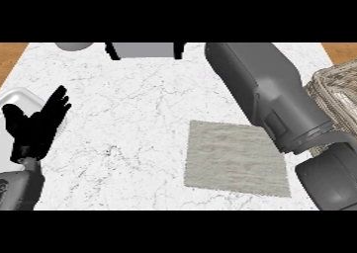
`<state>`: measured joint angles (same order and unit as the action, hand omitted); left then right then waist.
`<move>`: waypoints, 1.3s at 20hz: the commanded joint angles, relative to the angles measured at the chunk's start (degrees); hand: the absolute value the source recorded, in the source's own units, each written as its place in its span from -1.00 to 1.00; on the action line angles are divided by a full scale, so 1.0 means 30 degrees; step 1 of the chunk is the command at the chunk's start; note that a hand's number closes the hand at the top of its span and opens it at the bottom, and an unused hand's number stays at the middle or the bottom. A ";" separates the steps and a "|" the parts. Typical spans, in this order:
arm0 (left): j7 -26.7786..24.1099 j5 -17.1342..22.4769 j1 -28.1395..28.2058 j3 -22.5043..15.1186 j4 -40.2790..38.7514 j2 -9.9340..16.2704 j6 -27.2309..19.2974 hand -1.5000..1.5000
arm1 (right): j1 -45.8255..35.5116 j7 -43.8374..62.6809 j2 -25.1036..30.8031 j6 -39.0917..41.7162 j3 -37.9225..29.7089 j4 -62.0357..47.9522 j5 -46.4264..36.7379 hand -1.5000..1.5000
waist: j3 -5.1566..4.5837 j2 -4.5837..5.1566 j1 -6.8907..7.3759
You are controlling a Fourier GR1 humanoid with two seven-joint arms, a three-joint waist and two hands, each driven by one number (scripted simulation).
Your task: Pick the tomato from the placemat and place it in the basket
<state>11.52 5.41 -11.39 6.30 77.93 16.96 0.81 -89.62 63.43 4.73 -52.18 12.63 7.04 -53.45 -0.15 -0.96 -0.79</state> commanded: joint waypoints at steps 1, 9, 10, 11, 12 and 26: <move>0.0005 -0.0180 0.0030 0.0056 -0.0271 -0.0044 -0.0151 0.00 | -0.1973 0.3765 0.1012 0.1061 0.0485 -0.0443 -0.0889 1.00 | 0.0025 0.0026 -0.0153; 0.0627 -0.0032 0.0050 0.0211 0.0521 0.0156 -0.0090 0.00 | -0.1519 0.4631 0.3411 0.1928 0.1193 -0.2153 -0.1934 1.00 | 0.0035 -0.0014 -0.0327; 0.0232 -0.0001 0.0156 0.0347 0.0136 0.0044 -0.0095 0.00 | -0.1116 0.4867 0.3254 0.1746 0.1583 -0.2300 -0.2341 1.00 | 0.0027 0.0125 -0.0117; 0.0403 0.0124 0.0246 0.0323 0.0347 0.0076 0.0059 0.00 | -0.1049 0.3961 0.4363 0.1888 0.1221 -0.2167 -0.1950 1.00 | 0.0041 0.0057 -0.0252; 0.0100 -0.0405 0.0277 -0.0054 0.0364 -0.0295 -0.0371 0.00 | -0.1058 0.5186 0.3659 0.1794 0.1837 -0.2318 -0.2591 1.00 | 0.0031 0.0064 -0.0217; 0.0065 0.0006 0.2113 0.0646 0.1360 -0.0160 -0.0201 0.00 | 0.3859 0.0485 0.6476 -0.0283 -0.0137 -0.0670 -0.0499 1.00 | 0.0052 -0.0317 -0.1028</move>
<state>12.85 5.67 -7.85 8.43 81.10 17.44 0.50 -82.57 64.22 22.59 -50.55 13.70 2.66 -56.51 0.00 -1.65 -3.37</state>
